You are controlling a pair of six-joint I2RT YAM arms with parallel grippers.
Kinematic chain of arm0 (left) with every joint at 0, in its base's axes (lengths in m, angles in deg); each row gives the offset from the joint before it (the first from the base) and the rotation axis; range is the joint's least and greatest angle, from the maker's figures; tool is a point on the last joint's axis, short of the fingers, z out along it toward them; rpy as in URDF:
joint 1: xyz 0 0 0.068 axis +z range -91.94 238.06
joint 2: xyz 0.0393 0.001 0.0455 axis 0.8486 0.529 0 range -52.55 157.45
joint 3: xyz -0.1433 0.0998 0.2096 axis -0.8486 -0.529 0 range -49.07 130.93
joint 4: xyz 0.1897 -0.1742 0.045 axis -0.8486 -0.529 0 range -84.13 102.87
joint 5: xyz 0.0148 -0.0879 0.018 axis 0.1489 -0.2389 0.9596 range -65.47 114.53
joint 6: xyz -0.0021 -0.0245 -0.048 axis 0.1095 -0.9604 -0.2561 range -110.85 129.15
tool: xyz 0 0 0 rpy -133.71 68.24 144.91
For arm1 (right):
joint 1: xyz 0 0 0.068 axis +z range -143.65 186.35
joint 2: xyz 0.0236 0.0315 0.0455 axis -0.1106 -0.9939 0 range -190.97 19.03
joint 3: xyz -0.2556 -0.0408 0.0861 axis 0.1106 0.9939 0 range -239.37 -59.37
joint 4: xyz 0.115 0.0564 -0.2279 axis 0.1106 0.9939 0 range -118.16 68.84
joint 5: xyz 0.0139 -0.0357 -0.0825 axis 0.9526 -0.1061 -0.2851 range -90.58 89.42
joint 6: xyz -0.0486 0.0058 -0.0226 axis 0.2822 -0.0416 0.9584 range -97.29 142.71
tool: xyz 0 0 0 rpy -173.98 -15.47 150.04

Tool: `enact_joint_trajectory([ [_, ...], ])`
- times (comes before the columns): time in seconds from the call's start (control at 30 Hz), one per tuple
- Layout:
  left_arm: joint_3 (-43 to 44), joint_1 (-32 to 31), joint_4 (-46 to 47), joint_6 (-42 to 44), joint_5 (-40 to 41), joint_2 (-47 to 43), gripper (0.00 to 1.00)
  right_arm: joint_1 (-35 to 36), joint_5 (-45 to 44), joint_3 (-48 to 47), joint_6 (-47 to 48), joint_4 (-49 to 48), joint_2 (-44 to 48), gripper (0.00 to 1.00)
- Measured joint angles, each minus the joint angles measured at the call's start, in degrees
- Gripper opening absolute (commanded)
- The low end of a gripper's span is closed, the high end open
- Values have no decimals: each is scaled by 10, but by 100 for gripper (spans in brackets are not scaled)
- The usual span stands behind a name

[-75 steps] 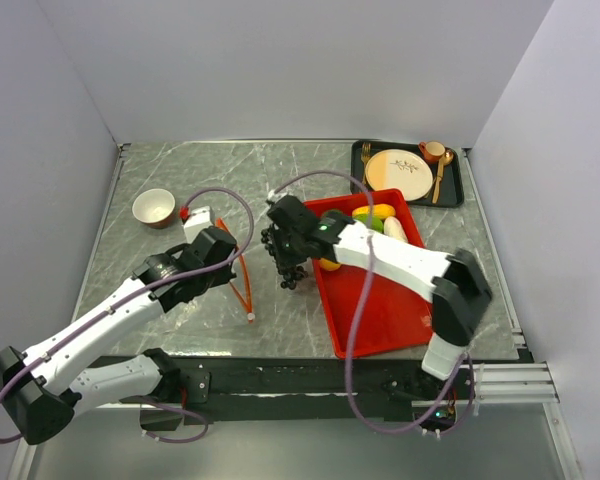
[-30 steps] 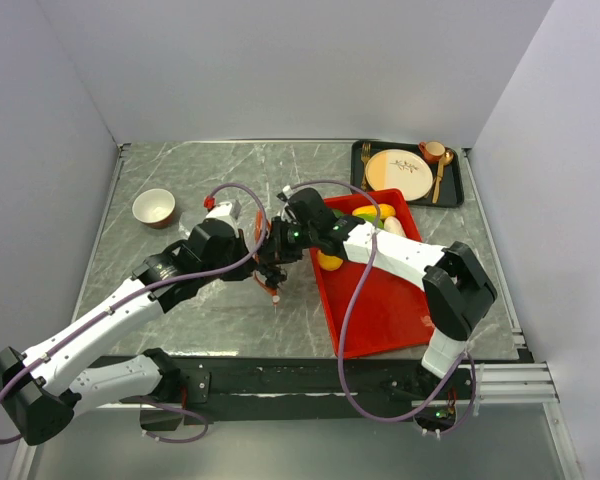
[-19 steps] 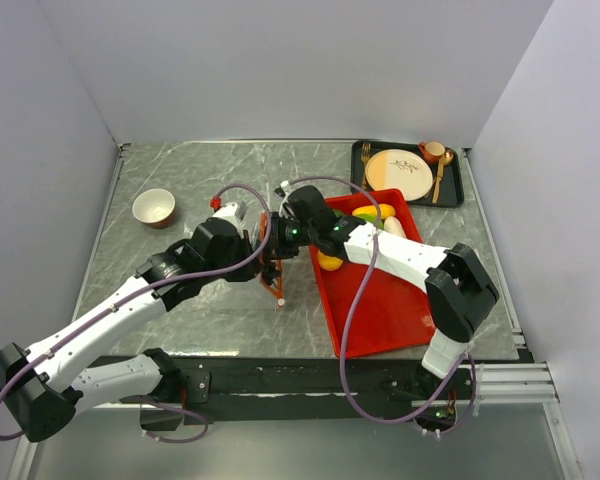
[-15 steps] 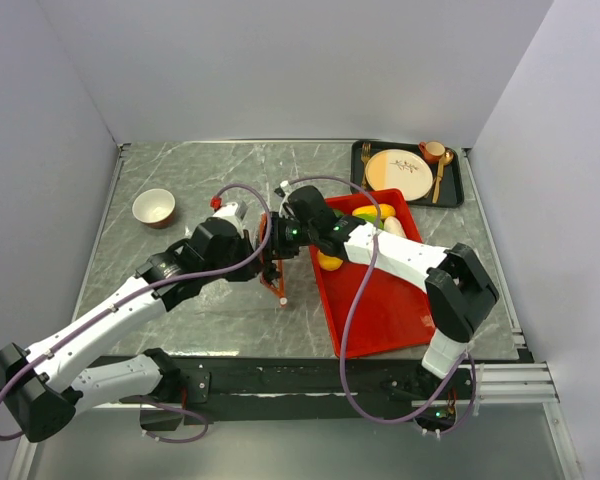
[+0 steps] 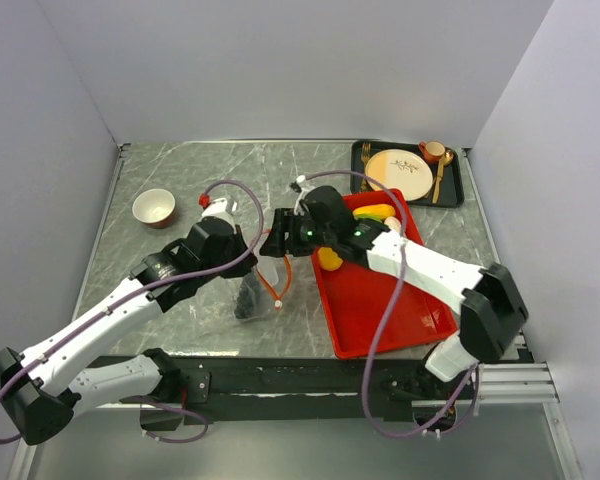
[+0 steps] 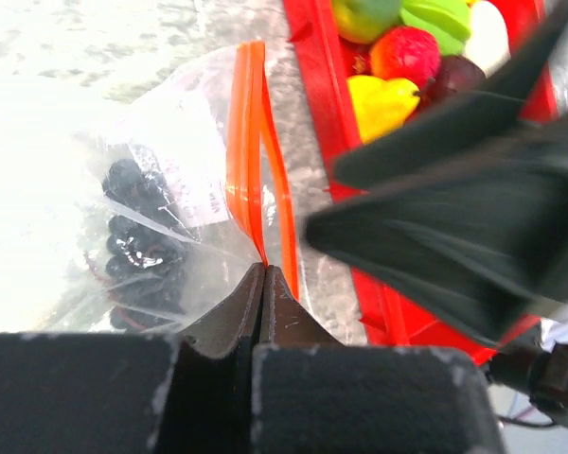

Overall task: Place the food in the zip-top bag and seal the zipper
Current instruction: Place the fake fruit in the zipper food storage bag, then adjust the zipper food storage bag at the center of the board.

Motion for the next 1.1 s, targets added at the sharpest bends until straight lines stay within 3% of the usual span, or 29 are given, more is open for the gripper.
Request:
enact_joint_trajectory([
  [0.33, 1, 0, -21, -18, 52, -8, 1, -2, -55, 41, 17, 50, 37, 64],
  [0.73, 1, 0, -42, -24, 70, -39, 1, -3, -40, 40, 4, 57, -82, 62],
  [0.83, 1, 0, -42, -26, 70, -40, 1, -3, -39, 32, 3, 58, -100, 51],
  [0.97, 1, 0, -42, -26, 70, -40, 1, -3, -28, 20, 0, 41, -117, 7],
  [1.03, 1, 0, -43, -26, 70, -40, 1, -3, -23, 20, -5, 32, -119, 0],
  [1.1, 1, 0, -45, -26, 72, -40, 1, -3, -18, 19, -7, 26, -119, 0],
])
